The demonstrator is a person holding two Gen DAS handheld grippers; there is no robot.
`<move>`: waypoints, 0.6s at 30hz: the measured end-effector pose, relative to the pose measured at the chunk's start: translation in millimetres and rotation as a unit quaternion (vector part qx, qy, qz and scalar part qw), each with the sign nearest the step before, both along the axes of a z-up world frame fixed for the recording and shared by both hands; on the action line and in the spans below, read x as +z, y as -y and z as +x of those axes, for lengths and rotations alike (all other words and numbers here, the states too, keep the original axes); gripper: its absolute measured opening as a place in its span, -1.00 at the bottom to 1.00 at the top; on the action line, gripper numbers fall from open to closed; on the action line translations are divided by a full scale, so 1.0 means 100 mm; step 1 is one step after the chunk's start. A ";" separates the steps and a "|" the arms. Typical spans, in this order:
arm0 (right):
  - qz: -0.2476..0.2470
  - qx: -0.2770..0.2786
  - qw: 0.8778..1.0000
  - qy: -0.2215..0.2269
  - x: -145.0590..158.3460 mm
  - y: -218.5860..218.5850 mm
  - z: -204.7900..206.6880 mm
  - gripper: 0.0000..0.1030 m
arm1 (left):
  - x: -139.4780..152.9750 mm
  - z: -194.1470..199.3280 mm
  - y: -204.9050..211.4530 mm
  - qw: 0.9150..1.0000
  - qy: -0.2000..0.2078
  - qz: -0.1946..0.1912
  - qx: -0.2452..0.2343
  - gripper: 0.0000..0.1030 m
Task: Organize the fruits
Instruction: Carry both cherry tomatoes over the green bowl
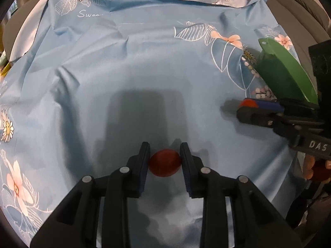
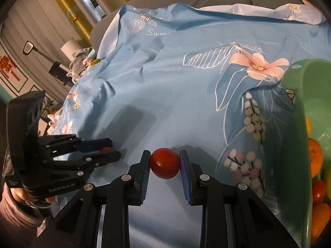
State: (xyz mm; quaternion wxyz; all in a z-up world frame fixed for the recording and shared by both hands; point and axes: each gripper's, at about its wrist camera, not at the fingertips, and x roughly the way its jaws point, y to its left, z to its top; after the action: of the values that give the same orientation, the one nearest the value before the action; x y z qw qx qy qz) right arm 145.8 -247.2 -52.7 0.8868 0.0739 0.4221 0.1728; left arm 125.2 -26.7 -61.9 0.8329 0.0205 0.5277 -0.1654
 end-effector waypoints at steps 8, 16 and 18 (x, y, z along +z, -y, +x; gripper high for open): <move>-0.004 -0.001 1.000 0.010 0.08 -0.04 -0.09 -0.42 | -0.02 -0.07 0.05 1.000 0.005 0.011 0.001 -0.47; -0.004 -0.006 1.000 0.029 0.24 -0.03 -0.27 -0.42 | 0.22 -0.26 0.04 1.000 0.030 0.001 0.009 -0.47; -0.004 -0.006 0.999 0.034 0.27 -0.02 -0.32 -0.42 | 0.32 -0.31 0.08 0.999 0.041 0.003 0.011 -0.47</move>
State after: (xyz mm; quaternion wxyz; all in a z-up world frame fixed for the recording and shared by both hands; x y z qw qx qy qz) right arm 113.6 -245.4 -25.5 0.9019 0.0674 0.3921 0.1682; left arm 94.7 -34.9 -29.9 0.8556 0.0244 0.4937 -0.1538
